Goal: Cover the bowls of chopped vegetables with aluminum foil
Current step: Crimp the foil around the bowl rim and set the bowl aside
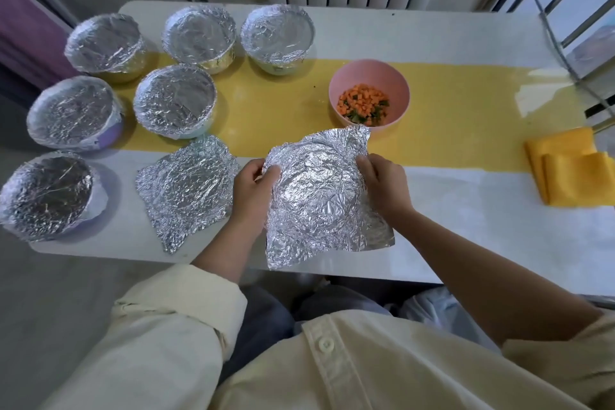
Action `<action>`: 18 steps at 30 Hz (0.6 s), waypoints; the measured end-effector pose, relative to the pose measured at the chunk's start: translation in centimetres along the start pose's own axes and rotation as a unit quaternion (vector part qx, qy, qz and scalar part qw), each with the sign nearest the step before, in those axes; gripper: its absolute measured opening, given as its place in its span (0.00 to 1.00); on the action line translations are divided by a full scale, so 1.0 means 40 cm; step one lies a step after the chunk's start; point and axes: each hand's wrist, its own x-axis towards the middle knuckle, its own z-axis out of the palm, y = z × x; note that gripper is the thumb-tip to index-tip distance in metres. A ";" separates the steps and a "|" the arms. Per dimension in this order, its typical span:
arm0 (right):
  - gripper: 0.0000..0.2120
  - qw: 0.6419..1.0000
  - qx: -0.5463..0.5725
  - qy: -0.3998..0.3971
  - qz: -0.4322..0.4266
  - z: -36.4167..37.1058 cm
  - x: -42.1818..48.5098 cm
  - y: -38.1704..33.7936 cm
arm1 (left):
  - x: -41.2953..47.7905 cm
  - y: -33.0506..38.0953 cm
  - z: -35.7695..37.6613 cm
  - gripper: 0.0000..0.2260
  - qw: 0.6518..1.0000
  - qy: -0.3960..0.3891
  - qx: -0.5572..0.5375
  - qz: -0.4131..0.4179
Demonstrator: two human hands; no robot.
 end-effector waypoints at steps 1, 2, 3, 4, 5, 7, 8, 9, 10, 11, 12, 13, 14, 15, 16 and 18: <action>0.22 1.000 -0.005 -0.008 -0.003 -0.001 0.002 0.002 | 0.002 0.000 -0.005 0.06 1.000 0.000 -0.011 -0.017; 0.21 1.000 -0.006 -0.012 -0.003 0.000 0.004 0.003 | 0.003 -0.001 -0.011 0.05 0.999 0.001 -0.027 -0.029; 0.21 1.000 -0.005 -0.015 -0.001 0.001 0.005 0.001 | 0.005 0.000 -0.015 0.05 0.998 0.006 -0.042 -0.037; 0.21 1.000 -0.003 -0.016 0.000 0.005 0.007 -0.001 | 0.006 0.002 -0.019 0.05 0.998 0.012 -0.053 -0.044; 0.21 1.000 -0.001 -0.015 -0.001 0.008 0.008 -0.004 | 0.008 0.006 -0.024 0.06 0.997 0.017 -0.058 -0.052; 0.21 1.000 0.001 -0.013 -0.006 0.015 0.008 -0.010 | 0.018 0.011 -0.029 0.05 0.995 0.009 -0.059 -0.081; 0.21 1.000 0.002 -0.014 -0.006 0.017 0.008 -0.011 | 0.024 0.013 -0.032 0.04 0.993 0.000 -0.063 -0.104; 0.21 1.000 0.002 -0.014 -0.005 0.017 0.008 -0.011 | 0.032 0.013 -0.036 0.04 0.989 -0.007 -0.076 -0.129; 0.21 1.000 0.002 -0.016 -0.002 0.018 0.007 -0.009 | 0.041 0.011 -0.042 0.04 0.984 -0.017 -0.091 -0.151; 0.21 1.000 0.004 -0.017 0.000 0.018 0.006 -0.007 | 0.050 0.008 -0.048 0.06 0.979 -0.032 -0.107 -0.168; 0.21 1.000 0.009 -0.018 0.002 0.018 0.006 -0.006 | 0.060 0.005 -0.053 0.06 0.974 -0.050 -0.122 -0.182; 0.21 1.000 0.018 -0.019 0.003 0.017 0.006 -0.007 | 0.069 0.004 -0.058 0.05 0.969 -0.069 -0.140 -0.193; 0.21 0.999 0.030 -0.020 0.004 0.016 0.006 -0.009 | 0.081 0.003 -0.063 0.04 0.963 -0.086 -0.157 -0.202; 0.21 0.999 0.041 -0.020 0.004 0.015 0.007 -0.012 | 0.092 0.001 -0.068 0.05 0.955 -0.100 -0.179 -0.212; 0.21 0.999 0.048 -0.020 0.004 0.014 0.009 -0.016 | 0.102 0.002 -0.073 0.06 0.949 -0.111 -0.196 -0.220; 0.21 0.998 0.052 -0.017 0.001 0.011 0.014 -0.025 | 0.123 -0.003 -0.083 0.12 0.945 -0.114 -0.206 -0.229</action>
